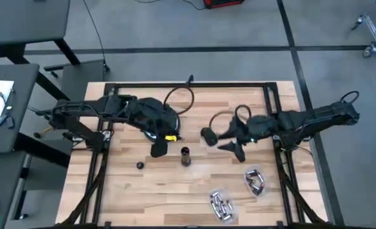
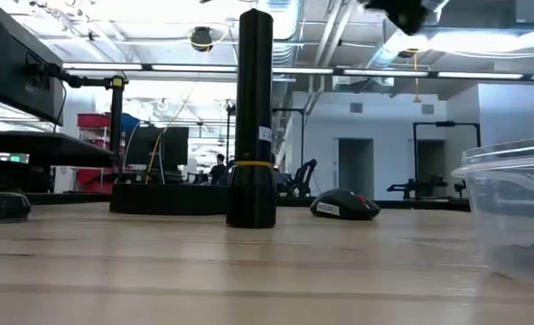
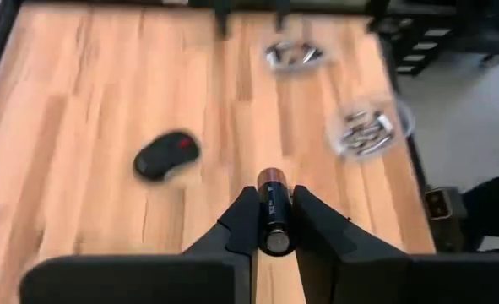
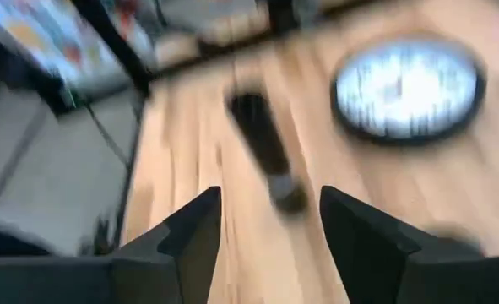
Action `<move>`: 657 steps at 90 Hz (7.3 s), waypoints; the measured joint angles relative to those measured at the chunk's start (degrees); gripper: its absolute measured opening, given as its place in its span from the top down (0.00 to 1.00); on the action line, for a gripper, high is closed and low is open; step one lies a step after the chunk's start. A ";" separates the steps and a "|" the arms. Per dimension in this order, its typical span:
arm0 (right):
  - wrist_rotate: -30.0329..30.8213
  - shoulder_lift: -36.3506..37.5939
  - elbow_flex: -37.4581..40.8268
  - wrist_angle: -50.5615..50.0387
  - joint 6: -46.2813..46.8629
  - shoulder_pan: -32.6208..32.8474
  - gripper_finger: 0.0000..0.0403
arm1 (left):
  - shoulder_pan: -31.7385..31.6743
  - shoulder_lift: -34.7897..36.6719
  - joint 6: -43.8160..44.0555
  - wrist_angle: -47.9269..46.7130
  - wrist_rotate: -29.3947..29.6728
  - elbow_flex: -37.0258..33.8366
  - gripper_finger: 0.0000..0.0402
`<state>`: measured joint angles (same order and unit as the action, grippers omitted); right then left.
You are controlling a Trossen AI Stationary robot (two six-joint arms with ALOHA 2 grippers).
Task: Insert battery
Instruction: Insert the brown battery into the black flashlight battery compartment, then close the black flashlight battery compartment
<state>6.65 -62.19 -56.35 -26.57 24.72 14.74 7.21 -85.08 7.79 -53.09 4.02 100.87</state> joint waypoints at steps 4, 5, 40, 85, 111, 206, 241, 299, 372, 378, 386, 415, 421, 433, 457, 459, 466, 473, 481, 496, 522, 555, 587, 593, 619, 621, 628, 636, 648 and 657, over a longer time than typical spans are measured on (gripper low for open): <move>2.65 -0.08 0.87 0.14 -0.55 2.47 0.56 | 0.17 0.22 0.45 -0.62 0.29 0.01 0.93; 3.32 -0.19 1.22 0.38 -0.73 3.06 0.56 | 0.25 0.35 0.52 -0.62 0.28 0.01 0.93; 10.32 -15.53 12.85 31.29 1.12 5.40 0.41 | 0.71 3.60 2.79 -2.99 0.17 0.01 0.93; 10.49 -37.86 12.64 57.30 -2.73 0.60 0.33 | 0.69 6.86 2.07 -8.43 0.08 0.03 0.93; 9.90 -44.17 8.11 60.15 -2.92 -0.70 0.33 | 0.69 6.85 0.16 -9.19 0.03 0.03 0.93; -8.82 -28.48 -9.91 3.95 -5.04 -2.52 0.66 | -1.24 -3.97 -9.39 2.20 -3.94 0.08 0.93; -14.25 -28.50 -9.91 1.18 -2.24 -2.56 0.66 | -1.11 -9.57 -12.65 6.25 -5.61 0.08 0.93; -14.43 -28.59 -9.91 3.96 -2.87 -2.91 0.66 | -1.19 -11.47 -7.78 7.46 -11.16 0.08 0.77; 1.06 -28.98 -9.11 29.32 -13.09 -5.31 0.66 | -1.19 -9.24 -7.54 -16.86 1.38 21.49 0.55; 1.36 -28.98 -9.03 32.19 -14.05 -6.23 0.66 | -1.19 -8.16 -7.54 -18.34 2.97 22.79 0.55; 1.75 -28.98 -9.03 34.50 -15.70 -7.11 0.66 | -1.19 -6.63 -7.50 -18.59 4.36 23.48 0.55; 2.62 -28.89 -11.46 28.81 -17.60 -9.01 0.66 | -1.19 -3.32 -5.14 -18.74 6.42 23.62 0.55; 2.52 -28.83 -11.81 26.98 -16.88 -9.19 0.66 | -1.19 -3.25 -4.98 -18.80 6.44 23.62 0.55; 2.28 -29.05 -11.72 25.86 -20.51 -8.06 0.66 | -1.19 -3.13 -3.74 -20.20 6.50 23.62 0.55; 5.43 -29.09 -2.42 33.85 -14.82 -5.14 0.66 | -0.23 -3.18 2.26 -27.67 6.53 23.62 0.55; 5.85 -29.09 -1.38 35.05 -14.64 -4.99 0.66 | -0.10 -3.18 2.55 -28.20 6.53 23.62 0.55; 7.09 -29.05 1.62 39.24 -14.48 -4.13 0.66 | -0.03 -3.18 3.30 -29.37 6.50 23.59 0.55; 7.88 -30.86 3.70 43.23 -14.48 -3.59 0.66 | -0.06 -3.18 3.70 -29.39 6.53 23.60 0.55; 8.22 -33.97 4.41 45.41 -14.61 -2.89 0.66 | -0.06 -3.18 3.84 -29.40 6.53 23.57 0.55; 8.31 -40.79 2.77 51.08 -14.21 -1.88 0.66 | -0.06 -3.18 4.91 -29.43 6.50 23.57 0.55; 8.26 -46.80 1.53 56.44 -14.13 -1.26 0.66 | -0.06 -3.18 6.03 -29.51 6.52 23.57 0.55; 8.26 -46.86 1.70 55.47 -14.50 -1.23 0.45 | -0.06 -3.18 6.01 -29.43 6.50 23.57 0.55; 8.26 -40.79 1.72 48.02 -14.69 -1.18 0.25 | -0.06 -3.18 6.01 -30.47 6.50 23.57 0.55; 8.24 -37.69 1.72 41.58 -14.66 -0.93 0.25 | -0.06 -3.18 6.01 -30.83 6.50 23.57 0.55; 8.02 -20.82 1.74 12.95 -7.31 2.08 0.24 | -0.06 -3.18 8.48 -36.84 6.50 23.30 0.55; 8.02 -19.43 1.74 11.52 -5.60 2.43 0.24 | -0.06 -3.14 9.01 -37.20 6.49 22.80 0.55; 8.02 -15.28 1.74 7.33 0.28 3.60 0.24 | -0.04 -2.70 10.75 -36.78 6.50 19.77 0.55; 7.98 -11.77 1.74 4.72 5.92 4.81 0.24 | 1.23 -2.29 14.80 -36.73 6.10 14.49 0.55; 7.98 -8.46 1.74 4.22 8.47 6.03 0.24 | 3.76 -2.11 20.09 -36.80 4.93 3.57 0.55; 7.98 -7.41 1.74 4.89 8.44 6.29 0.24 | 5.35 -2.16 23.50 -34.67 4.62 -5.34 0.55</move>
<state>14.63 -69.61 -54.61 -21.67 33.16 21.04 12.56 -87.25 31.30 -87.76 8.64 95.53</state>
